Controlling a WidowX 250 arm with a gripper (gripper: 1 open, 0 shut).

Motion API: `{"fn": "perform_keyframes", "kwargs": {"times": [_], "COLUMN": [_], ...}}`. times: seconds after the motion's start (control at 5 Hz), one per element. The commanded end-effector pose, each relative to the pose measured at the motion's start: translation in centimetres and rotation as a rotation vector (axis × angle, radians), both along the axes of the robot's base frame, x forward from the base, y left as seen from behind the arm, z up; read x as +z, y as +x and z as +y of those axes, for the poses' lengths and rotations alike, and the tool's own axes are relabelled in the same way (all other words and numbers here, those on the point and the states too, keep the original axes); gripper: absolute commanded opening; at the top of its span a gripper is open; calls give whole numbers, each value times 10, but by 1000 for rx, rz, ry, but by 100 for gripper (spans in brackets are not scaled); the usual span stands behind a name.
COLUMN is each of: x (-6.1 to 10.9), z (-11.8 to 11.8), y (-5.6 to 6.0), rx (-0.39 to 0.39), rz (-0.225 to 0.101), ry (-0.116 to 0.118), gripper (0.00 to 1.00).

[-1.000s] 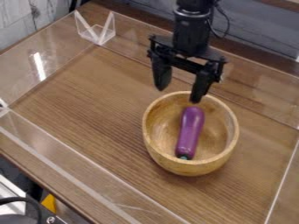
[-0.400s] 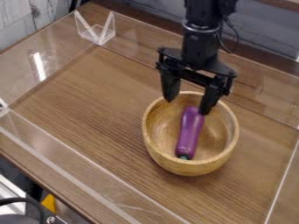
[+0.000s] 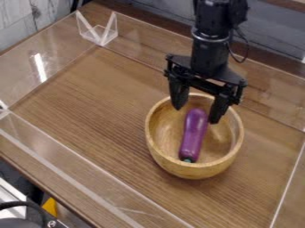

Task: Remove the purple eggplant from inside the brown bowl and put it on the table

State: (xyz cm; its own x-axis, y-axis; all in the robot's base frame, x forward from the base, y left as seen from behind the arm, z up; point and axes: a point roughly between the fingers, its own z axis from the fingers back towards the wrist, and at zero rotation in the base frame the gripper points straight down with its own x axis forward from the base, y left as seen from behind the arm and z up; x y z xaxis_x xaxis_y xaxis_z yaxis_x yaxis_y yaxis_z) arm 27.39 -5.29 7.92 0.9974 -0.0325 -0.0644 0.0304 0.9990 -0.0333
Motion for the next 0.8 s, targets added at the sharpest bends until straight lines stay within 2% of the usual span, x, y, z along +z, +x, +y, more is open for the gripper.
{"fn": "perform_keyframes", "kwargs": {"times": [0.0, 0.6], "x": [3, -5], "z": [-5, -8], "y": [2, 1], "rx": [-4, 7], "rz": [-35, -56], "ry": [-3, 1], "gripper": [100, 100]}}
